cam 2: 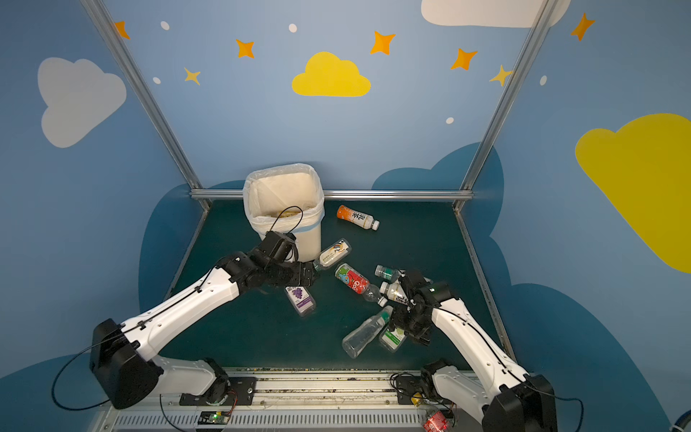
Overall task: Throw the plastic bottles in the bin
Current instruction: Pick up the plastic bottle from the bottom-right of the table.
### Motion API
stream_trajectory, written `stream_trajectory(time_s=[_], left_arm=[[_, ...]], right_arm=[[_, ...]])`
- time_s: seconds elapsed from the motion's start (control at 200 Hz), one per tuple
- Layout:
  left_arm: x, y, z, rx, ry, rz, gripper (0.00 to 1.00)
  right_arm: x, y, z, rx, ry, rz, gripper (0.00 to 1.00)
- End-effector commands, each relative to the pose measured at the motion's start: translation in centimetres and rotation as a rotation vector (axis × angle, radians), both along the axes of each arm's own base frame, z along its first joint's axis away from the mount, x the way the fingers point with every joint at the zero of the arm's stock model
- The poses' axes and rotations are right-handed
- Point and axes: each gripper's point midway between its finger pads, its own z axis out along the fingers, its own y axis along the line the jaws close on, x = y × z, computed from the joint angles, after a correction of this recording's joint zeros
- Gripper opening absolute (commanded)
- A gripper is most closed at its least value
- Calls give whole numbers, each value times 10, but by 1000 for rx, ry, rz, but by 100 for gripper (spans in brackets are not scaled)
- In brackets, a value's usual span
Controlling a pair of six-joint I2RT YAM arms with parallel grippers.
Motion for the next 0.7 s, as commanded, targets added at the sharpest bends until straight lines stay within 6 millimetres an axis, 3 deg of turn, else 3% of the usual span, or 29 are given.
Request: stream_trajectory(time_s=[0.0, 0.696], left_arm=[[-2, 0, 3, 1, -3, -14, 100], [-2, 9, 3, 32, 7, -16, 100]], right_arm=[[9, 6, -7, 21, 0, 7, 76], [20, 2, -41, 28, 26, -72, 83]])
